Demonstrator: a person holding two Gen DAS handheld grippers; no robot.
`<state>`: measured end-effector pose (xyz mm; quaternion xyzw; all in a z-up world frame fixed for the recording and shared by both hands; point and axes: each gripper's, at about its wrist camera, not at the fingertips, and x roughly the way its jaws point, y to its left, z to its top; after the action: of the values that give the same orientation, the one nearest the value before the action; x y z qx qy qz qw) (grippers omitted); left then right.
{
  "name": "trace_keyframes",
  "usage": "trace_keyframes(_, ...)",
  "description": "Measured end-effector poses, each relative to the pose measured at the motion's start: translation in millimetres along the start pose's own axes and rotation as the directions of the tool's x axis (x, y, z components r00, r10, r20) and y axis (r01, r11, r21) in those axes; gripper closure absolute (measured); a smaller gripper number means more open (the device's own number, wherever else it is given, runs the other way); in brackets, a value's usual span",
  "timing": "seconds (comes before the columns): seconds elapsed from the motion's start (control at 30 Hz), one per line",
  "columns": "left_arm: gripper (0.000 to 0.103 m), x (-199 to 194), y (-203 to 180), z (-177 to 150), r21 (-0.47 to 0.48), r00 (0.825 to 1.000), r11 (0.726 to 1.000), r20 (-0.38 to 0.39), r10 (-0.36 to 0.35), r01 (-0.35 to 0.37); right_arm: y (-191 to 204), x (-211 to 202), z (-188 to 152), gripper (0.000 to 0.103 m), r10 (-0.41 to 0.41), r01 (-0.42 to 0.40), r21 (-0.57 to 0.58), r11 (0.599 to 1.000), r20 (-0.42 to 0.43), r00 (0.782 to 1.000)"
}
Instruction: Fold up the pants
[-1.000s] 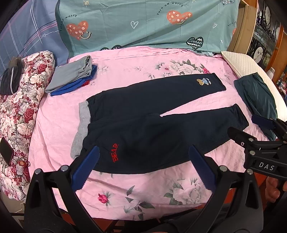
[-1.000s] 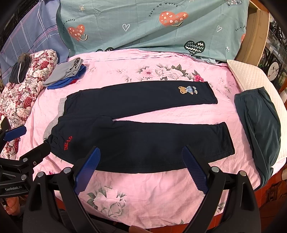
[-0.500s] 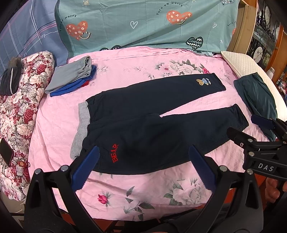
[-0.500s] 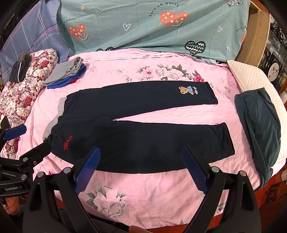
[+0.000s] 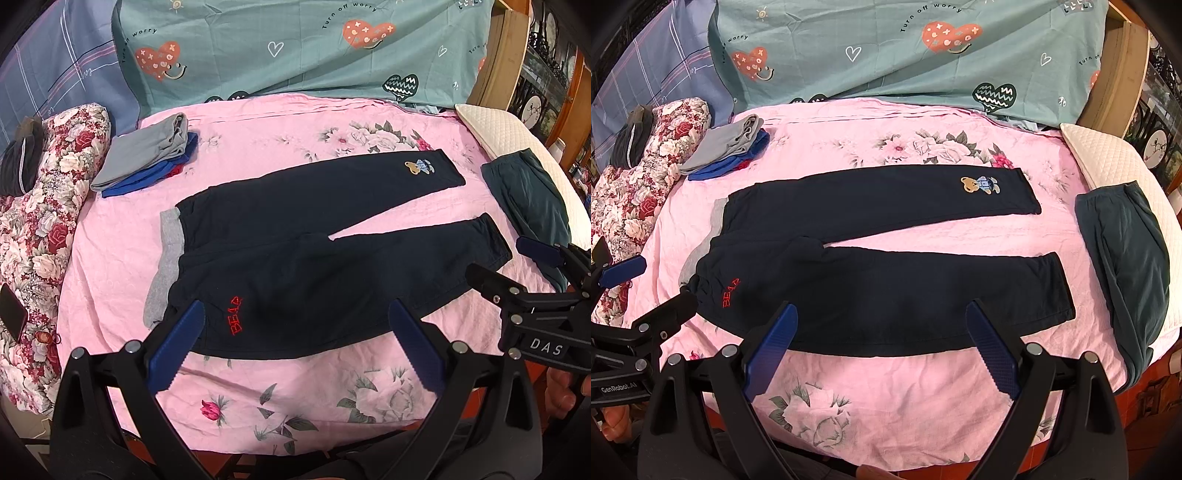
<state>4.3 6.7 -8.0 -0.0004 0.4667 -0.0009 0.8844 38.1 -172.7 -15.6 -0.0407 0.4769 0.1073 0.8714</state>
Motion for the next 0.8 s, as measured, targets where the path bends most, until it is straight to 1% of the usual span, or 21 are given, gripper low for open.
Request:
trace_keyframes(0.3,0.002,6.9,-1.6,-0.3,-0.003,1.0,1.0,-0.012,-0.006,0.006,2.8,5.0,-0.6,0.01,0.0,0.0,-0.003,1.0,-0.013,1.0)
trace_keyframes(0.53,0.002,17.8,10.0,1.2,-0.039,0.999,0.999,-0.044,-0.005,0.003,2.5,14.2,2.1,0.01,0.005,-0.006,-0.014,1.0,-0.044,0.999)
trace_keyframes(0.6,0.002,21.4,16.1,1.4,-0.051,0.999,0.999,-0.05,0.006,-0.008,4.3,17.6,2.4,0.01,0.009,-0.01,-0.024,1.0,-0.053,0.999)
trace_keyframes(0.7,0.002,28.8,32.4,2.4,-0.077,0.997,0.996,-0.062,0.042,-0.047,6.8,23.9,3.7,0.01,0.018,-0.021,-0.041,0.999,-0.069,0.997)
trace_keyframes(0.8,0.002,37.8,59.5,2.4,-0.127,0.993,0.987,-0.081,0.091,-0.101,6.6,31.5,5.9,0.01,0.038,-0.043,-0.06,0.997,-0.08,0.996)
